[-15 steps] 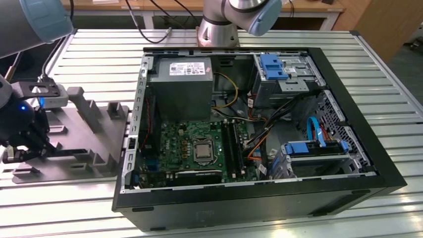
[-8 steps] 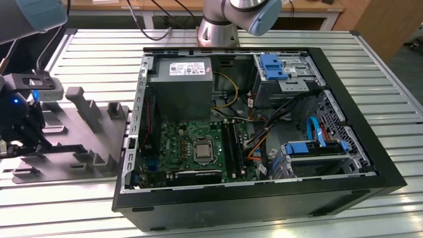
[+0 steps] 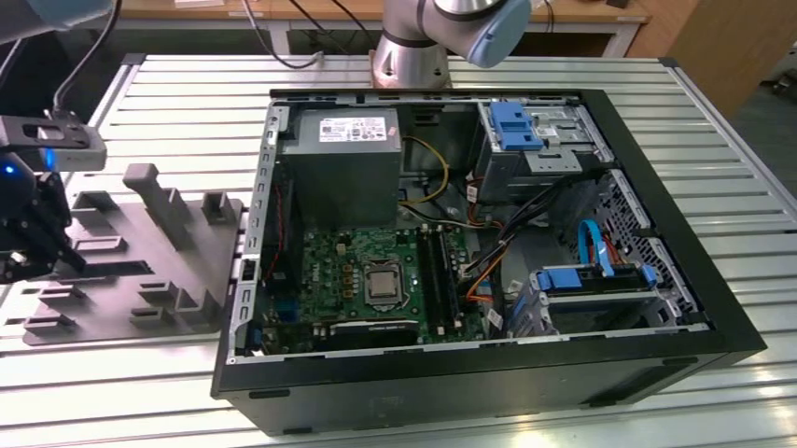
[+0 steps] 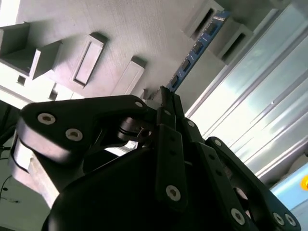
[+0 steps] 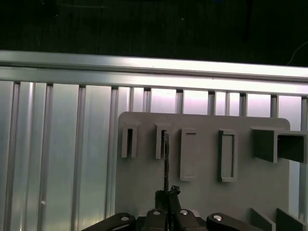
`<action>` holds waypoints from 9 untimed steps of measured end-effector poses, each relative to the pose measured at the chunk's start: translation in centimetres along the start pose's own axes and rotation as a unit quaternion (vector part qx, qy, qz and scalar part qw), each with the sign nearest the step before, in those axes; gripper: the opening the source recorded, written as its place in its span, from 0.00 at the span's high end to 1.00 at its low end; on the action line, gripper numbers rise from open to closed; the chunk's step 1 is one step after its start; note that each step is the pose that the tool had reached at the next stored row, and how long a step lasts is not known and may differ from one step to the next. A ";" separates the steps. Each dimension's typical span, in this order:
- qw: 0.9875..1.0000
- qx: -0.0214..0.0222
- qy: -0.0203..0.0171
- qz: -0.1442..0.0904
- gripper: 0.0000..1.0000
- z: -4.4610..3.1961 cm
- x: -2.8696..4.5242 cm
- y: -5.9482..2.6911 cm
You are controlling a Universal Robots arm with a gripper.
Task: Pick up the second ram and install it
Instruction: 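Pick up the second ram and move it above second insertion slot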
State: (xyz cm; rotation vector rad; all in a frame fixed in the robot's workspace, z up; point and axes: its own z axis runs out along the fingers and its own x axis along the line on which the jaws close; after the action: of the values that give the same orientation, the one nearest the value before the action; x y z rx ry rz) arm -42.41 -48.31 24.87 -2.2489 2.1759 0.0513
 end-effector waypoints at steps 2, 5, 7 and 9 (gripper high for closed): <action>1.000 0.000 0.000 0.000 0.87 -0.82 -0.03 0.01; 1.000 0.000 0.000 0.000 0.87 -2.12 -0.07 0.03; 1.000 0.000 0.000 0.000 0.87 -3.01 -0.09 0.04; 1.000 0.000 0.000 0.000 0.87 -3.94 -0.13 0.05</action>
State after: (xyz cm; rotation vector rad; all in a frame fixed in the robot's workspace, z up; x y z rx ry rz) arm -42.41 -48.31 28.81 -2.2488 2.1757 0.0513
